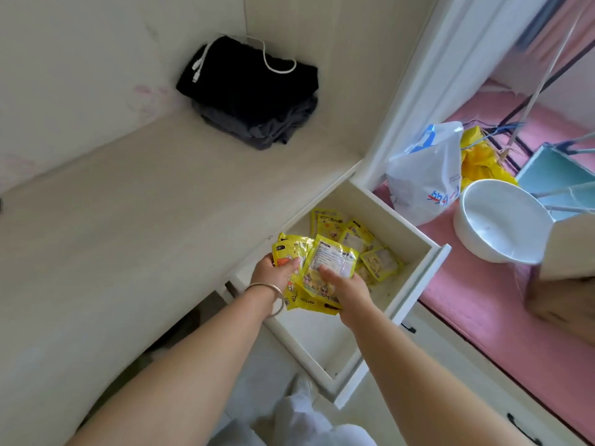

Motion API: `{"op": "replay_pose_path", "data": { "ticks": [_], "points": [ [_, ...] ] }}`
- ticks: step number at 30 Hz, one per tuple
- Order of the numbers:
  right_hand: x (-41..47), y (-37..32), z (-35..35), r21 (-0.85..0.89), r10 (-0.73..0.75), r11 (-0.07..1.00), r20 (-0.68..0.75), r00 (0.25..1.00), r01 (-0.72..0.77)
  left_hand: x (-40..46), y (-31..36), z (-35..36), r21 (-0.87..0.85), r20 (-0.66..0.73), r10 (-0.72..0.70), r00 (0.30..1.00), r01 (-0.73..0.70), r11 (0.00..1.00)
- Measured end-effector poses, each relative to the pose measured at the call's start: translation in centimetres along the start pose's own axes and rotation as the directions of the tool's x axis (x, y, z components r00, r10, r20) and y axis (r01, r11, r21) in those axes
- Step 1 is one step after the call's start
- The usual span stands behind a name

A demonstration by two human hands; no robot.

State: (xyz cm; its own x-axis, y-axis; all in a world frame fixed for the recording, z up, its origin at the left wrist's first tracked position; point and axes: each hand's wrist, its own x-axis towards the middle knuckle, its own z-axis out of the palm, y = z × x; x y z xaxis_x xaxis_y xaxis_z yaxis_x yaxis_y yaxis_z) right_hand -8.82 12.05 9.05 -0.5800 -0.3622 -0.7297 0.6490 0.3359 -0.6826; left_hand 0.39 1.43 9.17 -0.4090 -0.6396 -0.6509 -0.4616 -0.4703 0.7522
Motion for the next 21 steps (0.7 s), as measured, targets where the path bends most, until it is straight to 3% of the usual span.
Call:
{"op": "replay_pose_path", "data": {
  "ticks": [13,21],
  "points": [
    [8.1,6.0,-2.7,-0.128,0.233,0.960,-0.129,0.964,-0.249,9.1,-6.8,4.3,0.272,0.042,-0.332,0.942,0.309,0.911],
    [12.1,9.6,-3.0,-0.133,0.378,0.900,-0.235,0.895,-0.415,13.0,-8.8,5.3,0.601,0.035,-0.376,0.926,0.281,0.748]
  ]
}}
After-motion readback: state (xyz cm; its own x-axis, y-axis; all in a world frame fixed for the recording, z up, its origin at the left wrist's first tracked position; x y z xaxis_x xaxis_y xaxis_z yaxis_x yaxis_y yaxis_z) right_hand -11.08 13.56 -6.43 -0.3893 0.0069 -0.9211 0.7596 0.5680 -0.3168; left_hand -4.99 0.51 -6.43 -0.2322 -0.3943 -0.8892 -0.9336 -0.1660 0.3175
